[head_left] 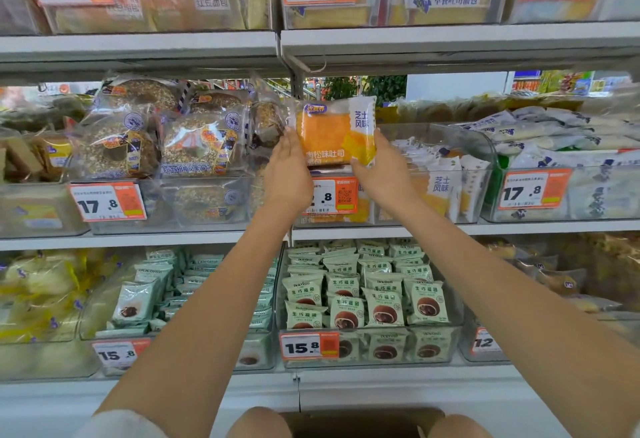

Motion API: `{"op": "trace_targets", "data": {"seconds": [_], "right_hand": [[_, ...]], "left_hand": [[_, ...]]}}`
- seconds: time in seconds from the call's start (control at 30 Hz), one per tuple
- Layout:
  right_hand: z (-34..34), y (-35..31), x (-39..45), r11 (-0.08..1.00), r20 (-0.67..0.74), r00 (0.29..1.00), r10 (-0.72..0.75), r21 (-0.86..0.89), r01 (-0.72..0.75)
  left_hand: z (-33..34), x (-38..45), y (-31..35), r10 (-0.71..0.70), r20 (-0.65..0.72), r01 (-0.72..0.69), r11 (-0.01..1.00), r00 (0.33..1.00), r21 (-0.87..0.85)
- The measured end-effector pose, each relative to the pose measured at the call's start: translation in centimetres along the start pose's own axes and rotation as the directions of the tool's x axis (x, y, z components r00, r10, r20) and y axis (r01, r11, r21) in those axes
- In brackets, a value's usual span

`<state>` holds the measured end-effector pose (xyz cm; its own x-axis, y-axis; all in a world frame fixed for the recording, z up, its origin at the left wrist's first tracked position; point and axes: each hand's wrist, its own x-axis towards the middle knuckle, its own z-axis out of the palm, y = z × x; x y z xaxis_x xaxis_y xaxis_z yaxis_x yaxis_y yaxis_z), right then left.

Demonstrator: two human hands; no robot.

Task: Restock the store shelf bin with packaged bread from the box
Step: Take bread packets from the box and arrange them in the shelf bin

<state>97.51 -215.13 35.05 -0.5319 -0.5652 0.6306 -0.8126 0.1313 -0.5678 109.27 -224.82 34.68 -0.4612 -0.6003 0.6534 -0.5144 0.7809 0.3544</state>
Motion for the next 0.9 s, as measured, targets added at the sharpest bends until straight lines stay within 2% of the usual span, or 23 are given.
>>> {"op": "trace_targets", "data": {"seconds": [0.07,0.17,0.4,0.57,0.67,0.77,0.83,0.9], "right_hand": [[0.1,0.2,-0.1,1.0,0.002,1.0,-0.004,-0.022,0.004],[0.1,0.1,-0.3,0.999,0.013,1.0,-0.006,-0.047,0.007],[-0.8,-0.6,-1.1,0.995,0.123,0.992,-0.018,-0.094,0.03],[-1.0,-0.4,-1.1,0.997,0.154,0.985,0.071,-0.023,-0.068],[-0.9,-0.2,-1.1,0.997,0.156,0.985,0.08,-0.013,-0.079],[-0.9,-0.5,-2.2,0.998,0.157,0.987,0.037,-0.046,-0.031],[-0.6,-0.8,-3.9,0.993,0.14,0.989,-0.048,-0.103,0.063],[0.0,-0.9,-6.2,0.975,0.088,0.981,-0.174,-0.125,0.185]], "left_hand": [[-0.3,0.8,0.0,-0.031,-0.02,0.032,0.998,0.999,0.058],[-0.4,1.4,0.0,-0.079,-0.044,0.081,0.995,0.996,0.05],[0.4,0.3,-0.7,-0.067,-0.112,0.073,0.996,0.991,0.049],[0.8,-0.1,-1.5,-0.083,-0.101,0.083,0.997,0.991,-0.009],[0.9,-0.7,-1.7,-0.067,-0.097,0.061,0.996,0.993,-0.063],[1.3,-1.8,-1.7,-0.025,-0.132,0.011,0.995,0.991,-0.103],[1.9,-3.3,-1.7,0.032,-0.229,-0.055,0.994,0.973,-0.095],[2.5,-5.6,-1.5,0.042,-0.344,-0.122,0.969,0.938,-0.214]]}}
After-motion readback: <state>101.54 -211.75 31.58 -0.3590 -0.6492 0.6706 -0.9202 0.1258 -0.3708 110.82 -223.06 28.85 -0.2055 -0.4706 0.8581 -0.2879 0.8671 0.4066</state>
